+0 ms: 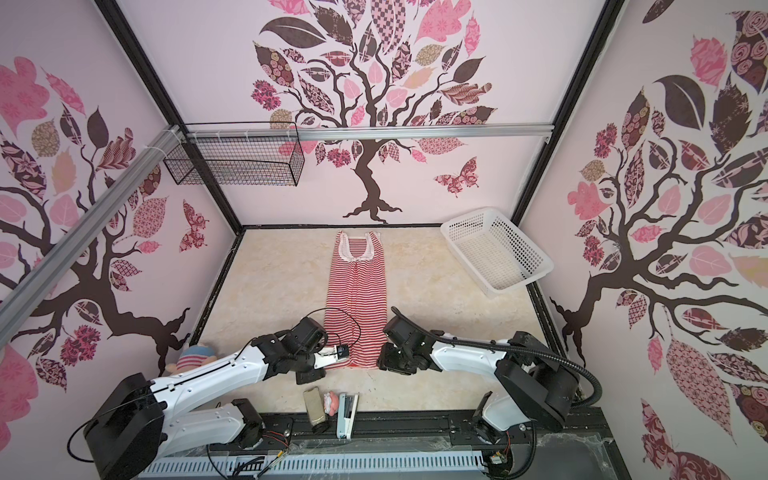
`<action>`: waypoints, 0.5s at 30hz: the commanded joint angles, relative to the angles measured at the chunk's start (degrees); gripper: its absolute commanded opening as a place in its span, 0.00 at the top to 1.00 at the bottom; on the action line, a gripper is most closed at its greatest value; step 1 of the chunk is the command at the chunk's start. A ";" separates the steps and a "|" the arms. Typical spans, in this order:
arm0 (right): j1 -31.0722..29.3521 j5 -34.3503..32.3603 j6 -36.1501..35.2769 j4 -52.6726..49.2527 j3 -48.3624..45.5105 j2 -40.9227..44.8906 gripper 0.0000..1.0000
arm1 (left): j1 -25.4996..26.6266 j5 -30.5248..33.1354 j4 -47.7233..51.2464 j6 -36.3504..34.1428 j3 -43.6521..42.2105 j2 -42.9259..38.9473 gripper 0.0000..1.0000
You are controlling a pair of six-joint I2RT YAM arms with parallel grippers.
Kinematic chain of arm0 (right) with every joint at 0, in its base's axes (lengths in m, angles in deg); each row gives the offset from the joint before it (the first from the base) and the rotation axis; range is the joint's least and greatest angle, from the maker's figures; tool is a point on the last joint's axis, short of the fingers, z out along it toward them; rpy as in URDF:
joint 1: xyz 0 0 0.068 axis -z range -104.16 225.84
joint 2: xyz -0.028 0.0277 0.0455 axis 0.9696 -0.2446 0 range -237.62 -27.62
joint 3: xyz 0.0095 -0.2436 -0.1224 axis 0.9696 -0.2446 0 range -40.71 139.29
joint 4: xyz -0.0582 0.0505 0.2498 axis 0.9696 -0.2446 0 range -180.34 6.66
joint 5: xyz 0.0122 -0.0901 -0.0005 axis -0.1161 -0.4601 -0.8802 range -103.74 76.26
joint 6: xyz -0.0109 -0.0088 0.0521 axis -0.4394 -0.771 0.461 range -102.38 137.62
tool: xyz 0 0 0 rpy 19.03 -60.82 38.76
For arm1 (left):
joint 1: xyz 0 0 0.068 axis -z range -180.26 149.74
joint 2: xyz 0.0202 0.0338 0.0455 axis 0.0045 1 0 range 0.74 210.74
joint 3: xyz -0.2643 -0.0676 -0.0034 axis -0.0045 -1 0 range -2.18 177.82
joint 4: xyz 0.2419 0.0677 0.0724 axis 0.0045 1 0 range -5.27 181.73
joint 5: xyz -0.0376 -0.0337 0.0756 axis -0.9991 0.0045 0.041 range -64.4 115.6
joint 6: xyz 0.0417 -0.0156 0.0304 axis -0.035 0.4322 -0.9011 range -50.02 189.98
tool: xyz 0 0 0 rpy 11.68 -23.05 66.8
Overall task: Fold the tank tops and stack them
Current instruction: 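Grasp the near hem corners of the striped top with both grippers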
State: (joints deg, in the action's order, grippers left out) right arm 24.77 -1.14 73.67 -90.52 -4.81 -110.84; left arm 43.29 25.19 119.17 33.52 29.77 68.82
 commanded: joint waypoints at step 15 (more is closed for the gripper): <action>0.00 1.17 0.87 2.48 -1.36 -3.10 0.75 | 0.15 1.02 -4.64 -0.27 -2.51 2.68 0.55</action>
State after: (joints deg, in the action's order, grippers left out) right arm 24.92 -0.04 74.46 -87.29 -5.14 -112.90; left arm 43.29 25.72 114.79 33.49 27.82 70.68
